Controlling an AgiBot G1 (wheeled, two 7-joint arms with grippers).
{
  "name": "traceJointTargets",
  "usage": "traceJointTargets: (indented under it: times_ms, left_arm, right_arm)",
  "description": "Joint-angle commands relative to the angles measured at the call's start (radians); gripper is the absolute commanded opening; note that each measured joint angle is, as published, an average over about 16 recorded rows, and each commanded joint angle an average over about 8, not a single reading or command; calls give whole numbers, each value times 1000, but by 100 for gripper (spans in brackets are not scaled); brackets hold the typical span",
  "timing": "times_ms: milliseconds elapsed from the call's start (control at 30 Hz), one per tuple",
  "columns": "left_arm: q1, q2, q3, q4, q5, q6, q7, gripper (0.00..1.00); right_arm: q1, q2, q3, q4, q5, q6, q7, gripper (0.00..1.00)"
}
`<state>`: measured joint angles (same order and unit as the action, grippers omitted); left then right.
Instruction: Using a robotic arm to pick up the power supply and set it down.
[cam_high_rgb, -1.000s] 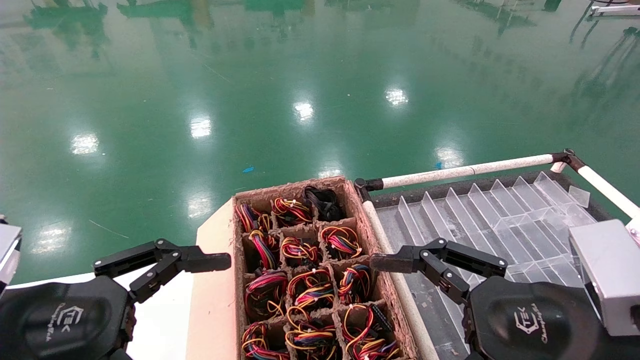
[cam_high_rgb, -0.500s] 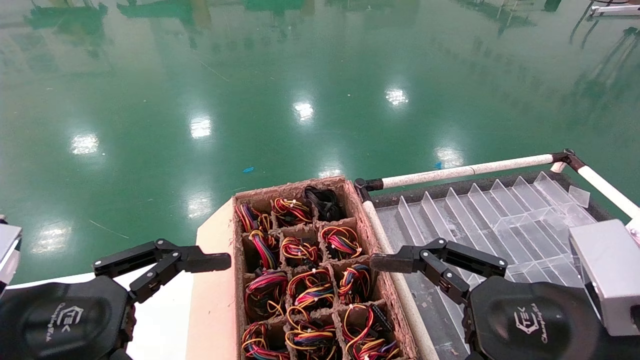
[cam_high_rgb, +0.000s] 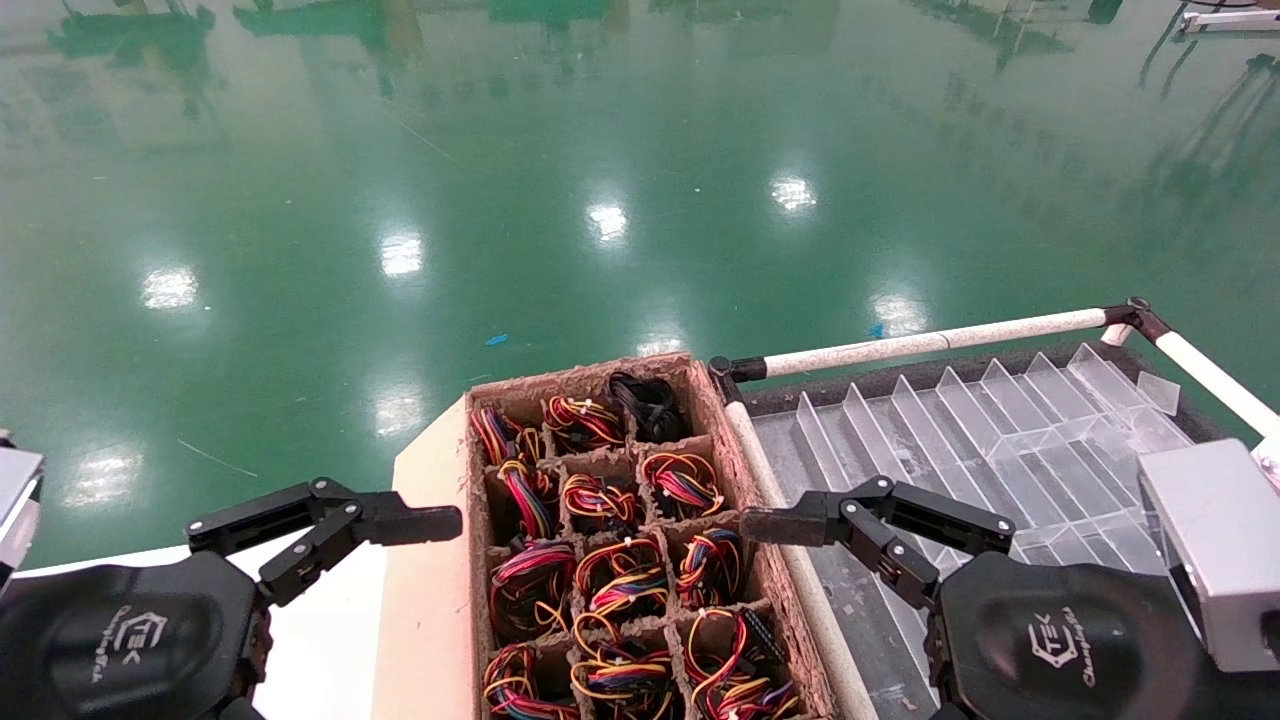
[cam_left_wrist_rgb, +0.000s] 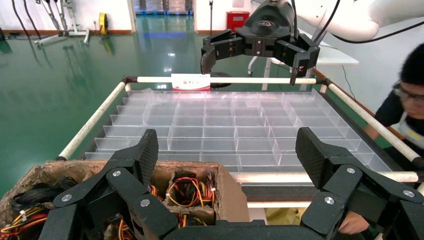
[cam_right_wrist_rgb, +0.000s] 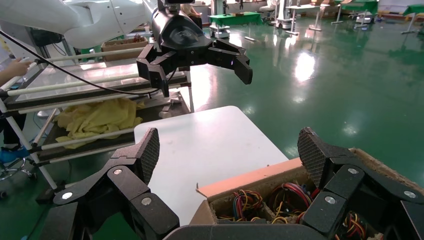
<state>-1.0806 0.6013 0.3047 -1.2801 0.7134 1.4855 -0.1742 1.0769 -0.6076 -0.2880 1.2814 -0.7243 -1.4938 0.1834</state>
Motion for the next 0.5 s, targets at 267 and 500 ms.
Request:
traceJointTargets:
  times_ms: [267, 500]
  left_arm:
    - [0, 0, 0, 0, 0, 0, 0, 100]
    - [0, 0, 0, 0, 0, 0, 0, 100]
  right_arm:
    - [0, 0, 0, 0, 0, 0, 0, 100]
    - [0, 0, 0, 0, 0, 0, 0, 100]
